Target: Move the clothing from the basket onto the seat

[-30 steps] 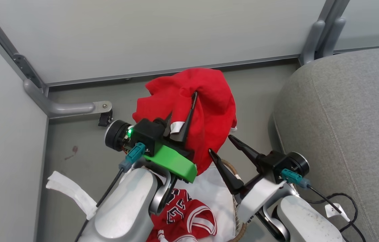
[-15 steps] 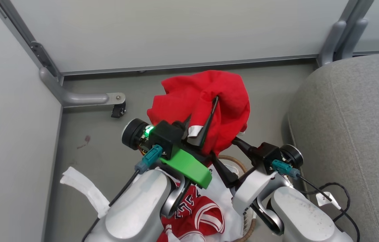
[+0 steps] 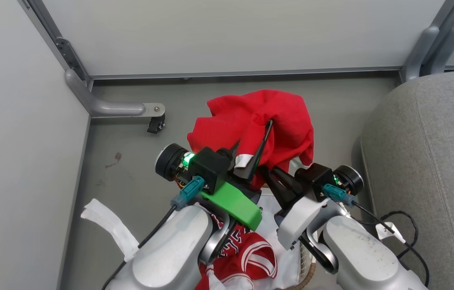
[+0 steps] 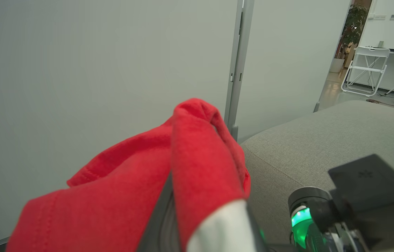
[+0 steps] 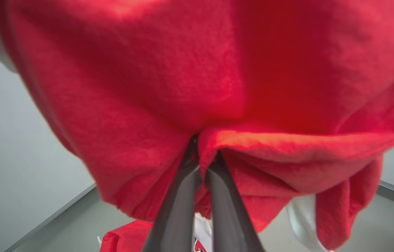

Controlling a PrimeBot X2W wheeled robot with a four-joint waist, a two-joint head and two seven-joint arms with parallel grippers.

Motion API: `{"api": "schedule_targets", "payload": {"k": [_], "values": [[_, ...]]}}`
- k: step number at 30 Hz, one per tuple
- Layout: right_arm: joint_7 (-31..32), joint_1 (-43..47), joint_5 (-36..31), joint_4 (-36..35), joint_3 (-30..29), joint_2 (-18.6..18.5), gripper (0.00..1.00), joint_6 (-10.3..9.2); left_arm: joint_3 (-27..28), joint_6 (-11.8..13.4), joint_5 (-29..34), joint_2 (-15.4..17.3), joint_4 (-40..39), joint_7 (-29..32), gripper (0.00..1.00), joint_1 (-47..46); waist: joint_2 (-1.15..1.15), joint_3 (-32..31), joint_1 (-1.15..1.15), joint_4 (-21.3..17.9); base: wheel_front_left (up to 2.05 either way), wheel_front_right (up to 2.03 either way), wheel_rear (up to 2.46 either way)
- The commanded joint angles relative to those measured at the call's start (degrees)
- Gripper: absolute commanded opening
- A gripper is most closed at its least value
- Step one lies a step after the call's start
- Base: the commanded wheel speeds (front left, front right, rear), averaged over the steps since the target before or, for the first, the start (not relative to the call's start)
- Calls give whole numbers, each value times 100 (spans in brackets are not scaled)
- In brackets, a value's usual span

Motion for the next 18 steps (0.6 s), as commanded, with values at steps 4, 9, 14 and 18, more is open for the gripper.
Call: {"api": "schedule_targets", "payload": {"k": [4,9,14,18], "values": [[-13,59,-35,33,5,4,0,-6,23,32,-43,10,32,-23,0,-79,0,-21,0,-3,0,0,0],[-13,114,-12,13,-8,10,0,-6,61,54,-9,9,48,-23,0,-40,0,-50,0,-48,0,0,0],[-13,140,5,-25,-44,11,0,-6,49,4,-50,9,138,-23,93,-27,0,-68,0,-92,0,0,0],[-13,169,16,-60,-36,11,0,-6,84,27,-40,10,178,-22,100,-4,0,-88,0,-127,0,0,0]]}}
